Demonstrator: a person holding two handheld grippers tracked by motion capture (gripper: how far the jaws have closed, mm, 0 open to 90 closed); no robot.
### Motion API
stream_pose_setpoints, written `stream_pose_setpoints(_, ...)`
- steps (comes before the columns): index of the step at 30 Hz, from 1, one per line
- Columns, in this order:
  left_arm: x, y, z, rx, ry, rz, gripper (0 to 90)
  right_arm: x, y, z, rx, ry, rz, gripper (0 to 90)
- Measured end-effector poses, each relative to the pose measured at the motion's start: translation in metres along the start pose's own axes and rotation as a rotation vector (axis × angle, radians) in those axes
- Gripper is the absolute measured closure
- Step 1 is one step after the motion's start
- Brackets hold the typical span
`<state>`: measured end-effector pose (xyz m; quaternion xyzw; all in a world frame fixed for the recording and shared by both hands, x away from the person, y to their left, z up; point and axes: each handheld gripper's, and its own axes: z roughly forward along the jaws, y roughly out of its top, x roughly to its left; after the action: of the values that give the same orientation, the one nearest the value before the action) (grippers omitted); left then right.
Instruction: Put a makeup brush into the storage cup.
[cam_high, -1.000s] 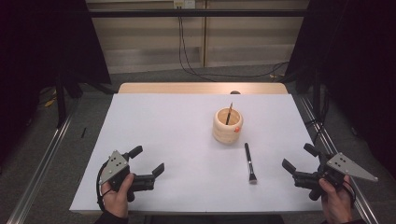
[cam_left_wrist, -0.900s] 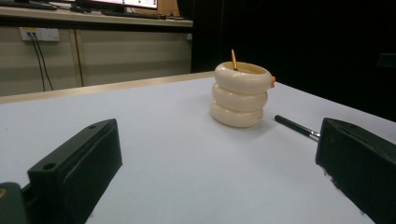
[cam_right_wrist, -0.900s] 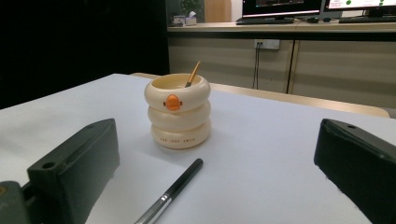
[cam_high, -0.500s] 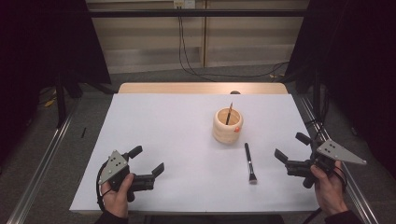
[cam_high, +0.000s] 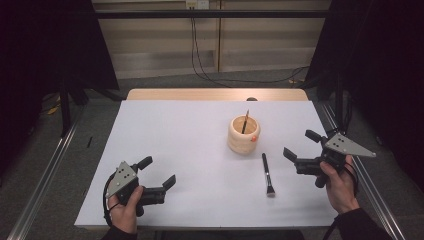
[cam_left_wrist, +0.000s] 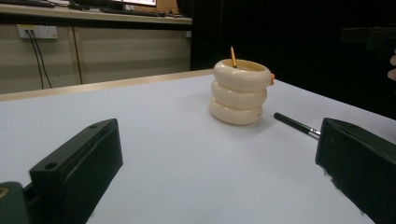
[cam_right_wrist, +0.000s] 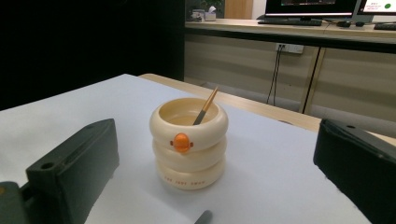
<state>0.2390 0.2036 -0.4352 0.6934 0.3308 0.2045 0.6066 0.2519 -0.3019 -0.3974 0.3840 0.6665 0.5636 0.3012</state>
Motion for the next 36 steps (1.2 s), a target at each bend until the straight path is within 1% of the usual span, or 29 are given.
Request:
stream_pose_setpoints(1,0.0,0.0,0.0,0.004,0.007,0.002,0.5,-0.001,0.001,0.003,-0.001,-0.008,0.002,0.2)
stream_pose_setpoints(3,0.001,0.0,-0.001,0.002,0.01,0.001,0.6,-0.002,0.002,0.009,-0.002,-0.009,0.002,0.2)
stream_pose_setpoints(6,0.001,0.0,-0.001,0.002,0.009,0.001,0.5,-0.002,0.007,0.016,-0.001,0.007,-0.008,0.1)
stream_pose_setpoints(9,0.0,0.0,0.0,0.003,0.01,0.002,0.5,-0.001,0.013,0.022,-0.008,0.011,-0.012,0.2)
stream_pose_setpoints(11,0.0,0.0,0.0,0.01,0.007,0.011,0.5,0.0,0.015,0.025,-0.003,0.009,-0.016,0.2)
stream_pose_setpoints(14,0.001,0.0,0.001,0.011,0.006,0.012,0.8,0.002,0.015,0.03,0.014,0.009,-0.016,0.7)
stream_pose_setpoints(15,0.001,0.0,0.001,0.01,0.003,0.012,0.9,0.003,0.015,0.03,0.016,0.001,-0.016,1.2)
stream_pose_setpoints(16,0.001,0.0,0.001,0.006,0.003,0.003,0.9,0.004,0.015,0.032,0.021,-0.006,-0.007,2.3)
stream_pose_setpoints(18,0.001,0.0,0.001,0.007,0.003,0.003,0.9,0.004,0.014,0.033,0.038,-0.02,-0.005,3.4)
stream_pose_setpoints(19,0.001,0.0,0.001,0.008,0.003,0.003,0.9,0.004,0.013,0.033,0.043,-0.015,-0.002,3.4)
stream_pose_setpoints(21,0.001,0.0,0.001,0.012,-0.001,0.01,0.9,0.004,0.013,0.034,0.054,-0.028,0.006,5.4)
stream_pose_setpoints(23,0.001,0.0,0.001,0.01,-0.006,0.011,1.1,0.003,0.012,0.035,0.057,-0.029,0.012,5.5)
stream_pose_setpoints(24,0.0,0.0,0.002,0.009,-0.009,0.007,1.1,0.003,0.012,0.035,0.063,-0.04,0.019,6.7)
stream_pose_setpoints(26,0.001,0.0,0.001,0.01,-0.004,0.01,1.1,0.003,0.011,0.037,0.066,-0.044,0.022,8.9)
stream_pose_setpoints(27,0.001,0.0,0.001,0.012,-0.003,0.014,1.0,0.003,0.011,0.037,0.075,-0.042,0.021,9.4)
stream_pose_setpoints(29,0.001,-0.001,0.001,0.01,0.005,0.002,1.1,0.002,0.011,0.038,0.091,-0.023,0.028,9.3)
stream_pose_setpoints(31,0.001,-0.001,0.001,0.011,0.002,0.001,1.0,0.001,0.011,0.039,0.111,-0.008,0.021,11.7)
stream_pose_setpoints(32,0.001,-0.001,0.001,0.01,-0.002,0.0,1.0,0.001,0.01,0.039,0.121,-0.008,0.027,12.7)
stream_pose_setpoints(33,0.001,-0.001,0.001,0.01,-0.002,0.001,1.1,0.0,0.01,0.039,0.136,-0.01,0.029,12.8)
stream_pose_setpoints(35,0.001,-0.001,0.001,0.01,0.001,0.002,1.0,-0.001,0.01,0.04,0.165,0.019,0.035,12.3)
stream_pose_setpoints(36,0.001,-0.001,0.001,0.01,0.003,0.001,1.1,0.0,0.009,0.04,0.189,0.02,0.04,12.1)
